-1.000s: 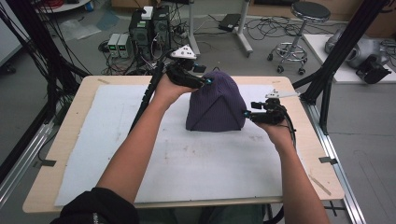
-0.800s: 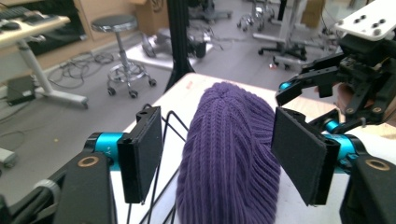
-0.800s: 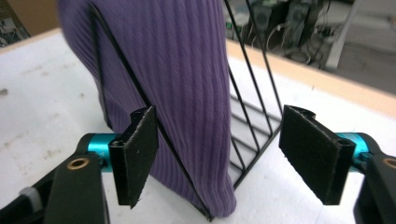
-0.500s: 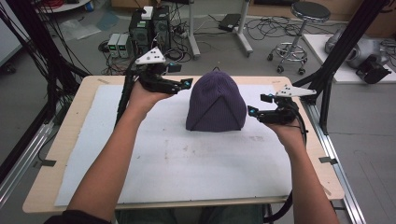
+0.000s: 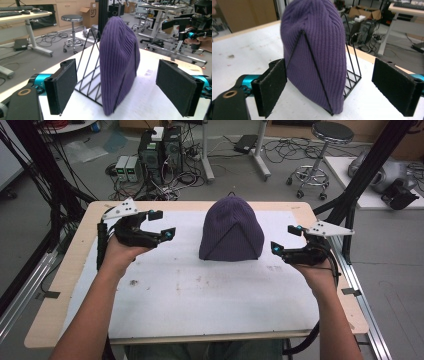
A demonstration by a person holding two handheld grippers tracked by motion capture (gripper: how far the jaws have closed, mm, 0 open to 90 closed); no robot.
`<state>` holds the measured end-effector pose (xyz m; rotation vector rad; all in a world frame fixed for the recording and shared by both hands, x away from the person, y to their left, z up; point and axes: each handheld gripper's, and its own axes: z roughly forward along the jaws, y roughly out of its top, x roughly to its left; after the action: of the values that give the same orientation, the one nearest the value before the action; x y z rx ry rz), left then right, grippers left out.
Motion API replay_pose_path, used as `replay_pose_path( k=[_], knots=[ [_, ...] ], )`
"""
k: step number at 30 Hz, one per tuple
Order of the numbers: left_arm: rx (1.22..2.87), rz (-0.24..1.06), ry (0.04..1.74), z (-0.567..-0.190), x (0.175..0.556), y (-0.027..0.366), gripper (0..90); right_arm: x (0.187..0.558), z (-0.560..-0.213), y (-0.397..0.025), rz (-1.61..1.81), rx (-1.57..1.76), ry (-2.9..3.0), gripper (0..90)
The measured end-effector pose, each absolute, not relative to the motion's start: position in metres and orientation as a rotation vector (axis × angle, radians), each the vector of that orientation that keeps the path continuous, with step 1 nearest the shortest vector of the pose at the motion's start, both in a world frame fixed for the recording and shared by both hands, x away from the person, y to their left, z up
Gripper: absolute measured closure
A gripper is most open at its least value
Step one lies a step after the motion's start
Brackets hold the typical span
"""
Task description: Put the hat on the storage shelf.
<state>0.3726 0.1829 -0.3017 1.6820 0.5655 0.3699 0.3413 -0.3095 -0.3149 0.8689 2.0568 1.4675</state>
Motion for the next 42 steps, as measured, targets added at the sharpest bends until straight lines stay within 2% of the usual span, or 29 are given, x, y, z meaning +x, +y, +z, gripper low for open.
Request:
replay_pose_path(
  k=[13, 30, 42],
  knots=[
    [1.648, 0.380, 0.606, -0.334, 0.336, 0.208, 15.8, 0.314, -0.353, -0.318, 1.522, 0.853, 2.024, 10.9],
    [1.661, 0.383, 0.627, -0.352, 0.314, 0.203, 15.7, 0.311, -0.353, -0.316, 1.519, 0.846, 2.030, 10.9],
    [1.666, 0.382, 0.637, -0.354, 0.315, 0.205, 15.7, 0.312, -0.354, -0.317, 1.530, 0.853, 2.025, 10.9]
  ],
)
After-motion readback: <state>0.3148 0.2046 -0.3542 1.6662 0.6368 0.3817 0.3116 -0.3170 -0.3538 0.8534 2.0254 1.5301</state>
